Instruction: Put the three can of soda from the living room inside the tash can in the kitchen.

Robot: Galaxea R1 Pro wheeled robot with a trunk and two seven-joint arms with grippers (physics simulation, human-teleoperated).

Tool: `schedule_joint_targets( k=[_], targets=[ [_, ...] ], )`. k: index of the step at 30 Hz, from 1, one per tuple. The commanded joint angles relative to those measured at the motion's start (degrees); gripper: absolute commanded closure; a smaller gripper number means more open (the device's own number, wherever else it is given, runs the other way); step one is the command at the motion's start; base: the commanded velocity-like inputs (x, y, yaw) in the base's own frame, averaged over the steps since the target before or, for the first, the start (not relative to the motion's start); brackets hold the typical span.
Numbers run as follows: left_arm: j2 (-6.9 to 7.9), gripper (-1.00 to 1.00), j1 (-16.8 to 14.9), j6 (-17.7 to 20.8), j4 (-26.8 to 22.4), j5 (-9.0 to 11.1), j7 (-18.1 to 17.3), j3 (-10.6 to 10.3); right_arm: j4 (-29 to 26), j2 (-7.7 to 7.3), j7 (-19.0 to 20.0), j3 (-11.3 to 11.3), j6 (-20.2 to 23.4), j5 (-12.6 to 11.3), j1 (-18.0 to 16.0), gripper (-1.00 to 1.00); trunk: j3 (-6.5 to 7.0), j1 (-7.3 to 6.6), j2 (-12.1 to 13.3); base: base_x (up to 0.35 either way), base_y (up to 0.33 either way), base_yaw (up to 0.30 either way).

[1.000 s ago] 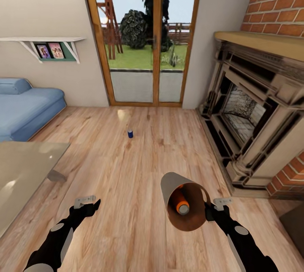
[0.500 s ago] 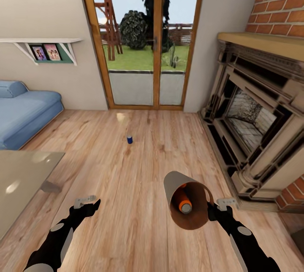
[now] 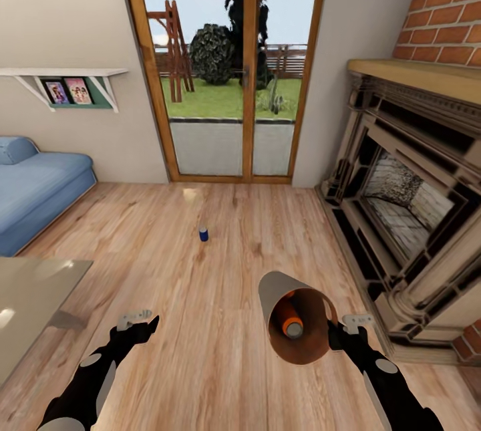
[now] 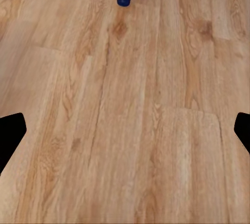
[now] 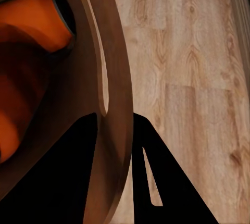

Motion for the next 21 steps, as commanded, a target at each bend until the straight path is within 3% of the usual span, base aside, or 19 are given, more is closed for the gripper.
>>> schedule_joint_targets(
  k=[1, 21],
  targets=[
    [0.01, -1.0, 0.01, 0.0, 0.01, -0.02, -0.01, 0.0, -0.11, 0.01, 0.38, -0.02, 0.03, -0.46, -0.03, 1.0, 0.1, 0.0, 0.0, 0.324, 0.0, 0.0],
    [-0.04, -1.0, 0.02, 0.0, 0.01, -0.09, 0.12, -0.01, -0.09, 0.24, 0.38, -0.01, 0.03, -0.46, -0.02, 1.0, 1.88, 0.0, 0.0, 0.325, 0.0, 0.0]
  ],
)
